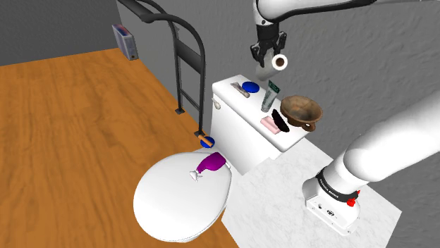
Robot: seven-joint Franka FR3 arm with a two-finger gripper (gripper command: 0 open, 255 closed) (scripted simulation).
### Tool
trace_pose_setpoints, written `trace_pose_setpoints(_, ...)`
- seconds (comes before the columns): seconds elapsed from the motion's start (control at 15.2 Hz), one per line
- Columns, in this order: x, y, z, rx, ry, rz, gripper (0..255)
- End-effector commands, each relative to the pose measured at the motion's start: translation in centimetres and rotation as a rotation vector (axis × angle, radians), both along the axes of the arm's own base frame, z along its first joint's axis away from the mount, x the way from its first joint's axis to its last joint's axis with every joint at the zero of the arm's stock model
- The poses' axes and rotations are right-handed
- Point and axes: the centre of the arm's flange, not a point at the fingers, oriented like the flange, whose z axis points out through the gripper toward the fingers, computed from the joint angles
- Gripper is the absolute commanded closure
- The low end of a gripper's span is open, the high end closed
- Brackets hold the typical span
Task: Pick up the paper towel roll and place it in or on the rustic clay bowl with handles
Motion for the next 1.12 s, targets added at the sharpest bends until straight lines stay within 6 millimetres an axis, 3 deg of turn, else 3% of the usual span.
trace_pose_setpoints(0.0,-3.0,-0.7,0.1,0.001,0.0,0.0,255)
trace_pose_setpoints(0.86,-19.6,-5.0,1.3,0.001,0.0,0.0,255)
trace_pose_setpoints(1.06,-20.4,-5.2,0.3,0.001,0.0,0.0,255)
